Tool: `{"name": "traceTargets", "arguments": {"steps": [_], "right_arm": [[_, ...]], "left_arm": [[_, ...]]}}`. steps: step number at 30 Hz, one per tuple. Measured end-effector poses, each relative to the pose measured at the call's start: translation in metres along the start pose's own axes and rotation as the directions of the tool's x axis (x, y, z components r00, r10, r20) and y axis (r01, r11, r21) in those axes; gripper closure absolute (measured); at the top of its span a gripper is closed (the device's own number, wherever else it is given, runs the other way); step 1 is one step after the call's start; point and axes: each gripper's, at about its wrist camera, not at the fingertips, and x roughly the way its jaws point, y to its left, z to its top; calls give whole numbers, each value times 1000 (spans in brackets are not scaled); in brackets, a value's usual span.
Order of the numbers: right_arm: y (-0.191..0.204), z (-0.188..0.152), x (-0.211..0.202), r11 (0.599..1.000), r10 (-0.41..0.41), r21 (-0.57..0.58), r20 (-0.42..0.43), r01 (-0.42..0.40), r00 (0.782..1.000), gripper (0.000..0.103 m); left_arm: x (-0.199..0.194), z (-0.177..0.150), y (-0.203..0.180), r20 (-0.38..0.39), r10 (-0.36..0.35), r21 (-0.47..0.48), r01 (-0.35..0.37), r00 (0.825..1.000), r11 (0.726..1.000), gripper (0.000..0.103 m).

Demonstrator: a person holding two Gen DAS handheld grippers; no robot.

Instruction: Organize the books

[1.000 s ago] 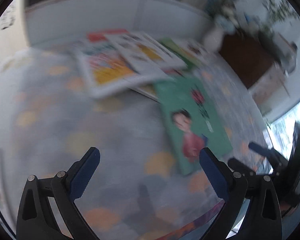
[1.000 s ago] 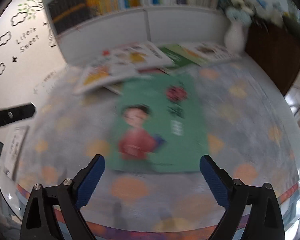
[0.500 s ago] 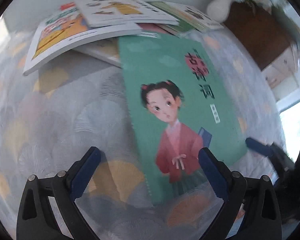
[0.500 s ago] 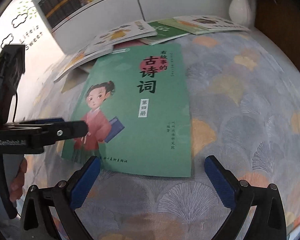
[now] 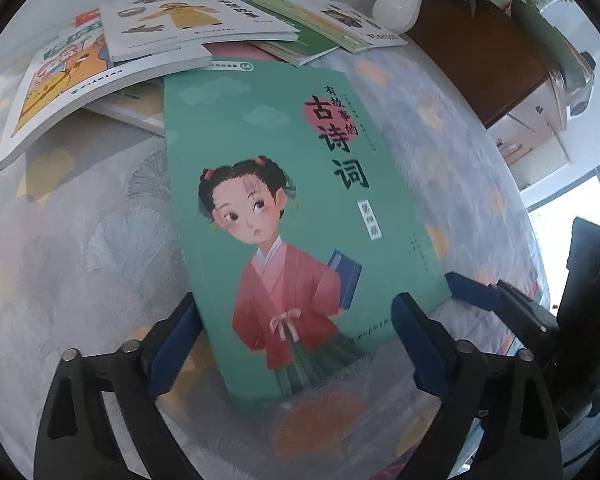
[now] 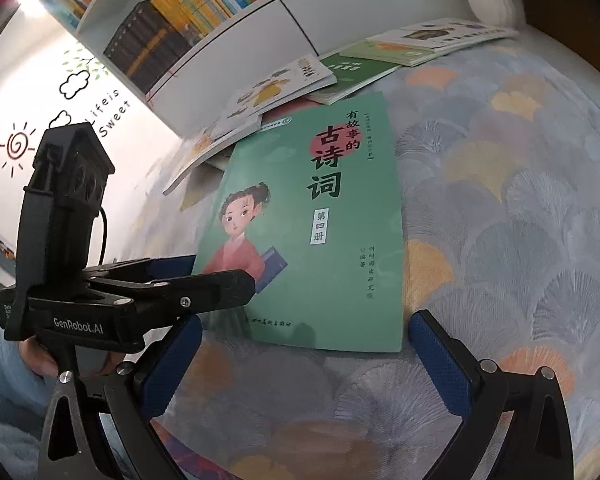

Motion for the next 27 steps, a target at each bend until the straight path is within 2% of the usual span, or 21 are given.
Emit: {"name": "traceTargets", "arguments": {"steps": [2, 4, 7, 10, 14, 17, 21, 23, 25, 27], "right_arm": [[8, -3, 1, 1000, -25, -18, -10, 25, 1000, 0], [11, -4, 2, 999, -17, -27, -22, 16, 1000, 0], [9, -4, 2, 999, 33, -1, -41, -33, 999, 0], [2, -5, 0, 993, 108, 52, -47, -106, 993, 0], [-16, -13, -7, 955, 232, 181, 49, -237, 972, 1], [-33, -14, -15, 887, 300, 312, 174, -341, 938, 5], [-33, -12, -13, 872, 319, 338, 158, -354, 935, 7], [-34, -11, -14, 840, 365, 358, 184, -408, 913, 7], [-39, -11, -14, 792, 414, 385, 231, -474, 880, 8], [-45, -14, -10, 715, 477, 434, 270, -548, 836, 12]], "left_arm": [[-2, -4, 1, -2, -5, 8, 5, 1000, 1000, 14], [-3, -5, 1, -2, -23, -5, 23, 1000, 1000, 14], [-4, -5, 2, 1, -36, -24, 36, 999, 999, 10], [-5, -5, 8, -1, -59, -39, 59, 998, 997, 11], [-6, -4, 21, 23, -139, -138, 141, 990, 980, 11], [-5, -5, 17, 22, -124, -120, 126, 992, 985, 12], [-6, -4, 14, 21, -108, -120, 110, 994, 987, 12], [-7, -4, 18, 17, -136, -147, 137, 991, 980, 12], [-6, -4, 21, 14, -165, -176, 165, 986, 970, 12], [-6, -7, 19, 11, -159, -162, 158, 987, 974, 12]]}}
